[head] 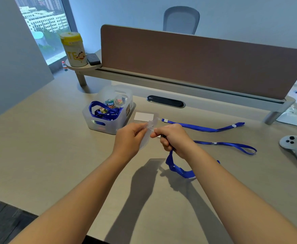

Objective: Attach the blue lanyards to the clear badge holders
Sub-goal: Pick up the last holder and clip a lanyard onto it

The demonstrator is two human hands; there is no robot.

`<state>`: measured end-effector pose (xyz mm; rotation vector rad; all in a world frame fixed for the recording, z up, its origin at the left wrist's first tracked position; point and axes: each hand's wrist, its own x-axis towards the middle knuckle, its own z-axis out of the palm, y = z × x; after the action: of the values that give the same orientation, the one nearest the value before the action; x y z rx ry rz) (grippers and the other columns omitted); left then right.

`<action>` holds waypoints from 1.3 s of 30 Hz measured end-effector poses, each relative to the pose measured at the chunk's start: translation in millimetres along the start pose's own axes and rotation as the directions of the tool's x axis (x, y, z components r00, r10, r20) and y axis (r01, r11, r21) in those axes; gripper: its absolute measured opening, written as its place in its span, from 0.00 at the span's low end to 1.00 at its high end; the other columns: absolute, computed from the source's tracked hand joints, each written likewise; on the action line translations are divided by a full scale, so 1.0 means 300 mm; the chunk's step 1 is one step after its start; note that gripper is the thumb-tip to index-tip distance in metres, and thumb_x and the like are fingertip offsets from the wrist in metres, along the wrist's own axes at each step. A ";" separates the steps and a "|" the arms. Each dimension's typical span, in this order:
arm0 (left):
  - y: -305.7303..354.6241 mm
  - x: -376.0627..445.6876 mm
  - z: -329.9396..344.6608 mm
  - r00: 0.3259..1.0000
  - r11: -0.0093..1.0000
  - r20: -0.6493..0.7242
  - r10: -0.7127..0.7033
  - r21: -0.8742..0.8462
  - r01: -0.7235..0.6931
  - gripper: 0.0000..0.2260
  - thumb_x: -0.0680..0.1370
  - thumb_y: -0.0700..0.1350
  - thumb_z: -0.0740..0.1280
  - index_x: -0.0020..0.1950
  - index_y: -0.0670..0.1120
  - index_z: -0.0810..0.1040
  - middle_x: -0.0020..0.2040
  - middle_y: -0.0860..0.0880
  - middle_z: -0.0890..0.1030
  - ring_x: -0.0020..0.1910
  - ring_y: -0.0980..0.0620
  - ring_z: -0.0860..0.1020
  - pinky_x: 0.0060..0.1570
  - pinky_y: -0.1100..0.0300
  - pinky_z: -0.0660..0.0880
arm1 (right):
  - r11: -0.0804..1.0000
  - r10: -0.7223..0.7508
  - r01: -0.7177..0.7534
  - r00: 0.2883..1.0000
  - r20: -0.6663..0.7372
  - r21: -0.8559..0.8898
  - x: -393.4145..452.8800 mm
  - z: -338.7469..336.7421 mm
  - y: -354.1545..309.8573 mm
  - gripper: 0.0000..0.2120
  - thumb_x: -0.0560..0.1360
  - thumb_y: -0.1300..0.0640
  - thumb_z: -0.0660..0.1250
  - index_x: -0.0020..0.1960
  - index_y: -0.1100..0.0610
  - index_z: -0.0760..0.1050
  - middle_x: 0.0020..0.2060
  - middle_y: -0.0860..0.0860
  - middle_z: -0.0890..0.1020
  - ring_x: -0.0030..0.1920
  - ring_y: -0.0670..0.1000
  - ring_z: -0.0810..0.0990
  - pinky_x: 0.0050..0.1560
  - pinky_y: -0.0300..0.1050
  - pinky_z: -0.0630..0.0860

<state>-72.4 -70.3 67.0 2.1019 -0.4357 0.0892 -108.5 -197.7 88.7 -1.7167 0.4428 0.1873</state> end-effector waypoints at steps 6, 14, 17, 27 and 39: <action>-0.007 0.002 -0.010 0.996 0.998 -0.078 0.038 0.044 -0.034 0.14 0.76 0.41 0.62 0.61 0.40 0.75 0.58 0.41 0.80 0.48 0.56 0.70 0.47 0.64 0.69 | 1.000 0.001 -0.002 1.000 0.029 0.020 -0.005 0.001 -0.014 0.14 0.76 0.61 0.60 0.33 0.60 0.76 0.11 0.46 0.66 0.15 0.43 0.61 0.23 0.37 0.60; -0.003 -0.008 -0.022 0.994 0.993 -0.050 0.095 0.074 -0.091 0.14 0.76 0.40 0.63 0.60 0.39 0.76 0.58 0.40 0.81 0.54 0.47 0.78 0.50 0.63 0.70 | 0.998 -0.063 0.063 0.998 0.021 0.028 0.001 0.013 -0.017 0.13 0.76 0.59 0.61 0.34 0.58 0.77 0.13 0.46 0.68 0.16 0.43 0.63 0.25 0.36 0.63; -0.002 0.002 -0.025 1.000 1.000 -0.008 -0.013 -0.020 0.013 0.15 0.76 0.40 0.62 0.63 0.41 0.74 0.60 0.41 0.79 0.58 0.46 0.77 0.52 0.59 0.73 | 0.995 -0.091 0.089 0.995 0.033 0.042 -0.003 0.019 -0.017 0.13 0.78 0.58 0.60 0.37 0.55 0.77 0.21 0.48 0.73 0.21 0.44 0.67 0.26 0.34 0.67; -0.043 -0.003 -0.074 0.876 0.747 0.134 0.464 0.472 -0.468 0.18 0.64 0.33 0.74 0.53 0.40 0.81 0.38 0.41 0.85 0.33 0.44 0.83 0.30 0.60 0.78 | 0.981 -0.076 0.067 0.996 0.044 0.182 -0.010 0.043 -0.025 0.12 0.77 0.57 0.60 0.38 0.59 0.75 0.29 0.52 0.75 0.28 0.47 0.74 0.29 0.34 0.75; -0.055 -0.007 -0.107 0.836 0.624 0.227 0.500 0.574 -0.530 0.21 0.58 0.38 0.79 0.50 0.42 0.83 0.39 0.43 0.86 0.35 0.45 0.83 0.31 0.58 0.80 | 0.997 -0.071 0.072 0.997 -0.036 0.019 -0.004 0.080 -0.041 0.12 0.77 0.61 0.60 0.35 0.57 0.74 0.30 0.52 0.76 0.29 0.47 0.74 0.32 0.35 0.74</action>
<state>-65.4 -35.1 70.6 2.5505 -1.1748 0.6018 -101.9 -172.6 95.7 -1.7152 0.4074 0.1009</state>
